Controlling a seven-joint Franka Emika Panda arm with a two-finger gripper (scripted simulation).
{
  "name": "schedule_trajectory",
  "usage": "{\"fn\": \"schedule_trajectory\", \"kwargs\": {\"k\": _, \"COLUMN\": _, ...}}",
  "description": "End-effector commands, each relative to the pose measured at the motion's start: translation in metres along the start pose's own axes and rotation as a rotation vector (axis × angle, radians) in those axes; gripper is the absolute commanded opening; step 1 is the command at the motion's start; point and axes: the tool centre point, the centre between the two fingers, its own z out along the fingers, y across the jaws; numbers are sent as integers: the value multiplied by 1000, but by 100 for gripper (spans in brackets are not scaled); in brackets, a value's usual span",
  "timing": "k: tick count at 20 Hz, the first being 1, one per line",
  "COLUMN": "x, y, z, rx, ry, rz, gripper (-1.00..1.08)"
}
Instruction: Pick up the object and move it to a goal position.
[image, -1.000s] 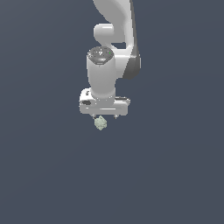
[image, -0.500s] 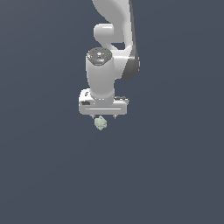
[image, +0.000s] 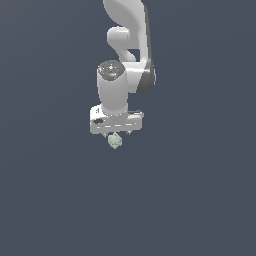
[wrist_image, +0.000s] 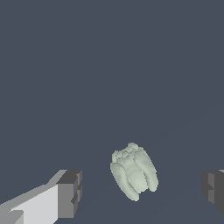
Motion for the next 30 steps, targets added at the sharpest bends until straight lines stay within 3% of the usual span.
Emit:
{"fn": "schedule_trajectory", "kwargs": {"k": 1, "x": -5, "y": 2, "z": 7, "rx": 0, "ry": 0, "rz": -52, "gripper": 100}}
{"fn": "schedule_trajectory", "kwargs": {"k": 17, "x": -39, "y": 14, "z": 54, "rx": 6, "ry": 5, "rz": -409, "gripper": 100}}
{"fn": "schedule_trajectory", "kwargs": {"k": 30, "x": -49, "y": 15, "z": 64, "rx": 9, "ry": 7, "rz": -496, "gripper": 100}}
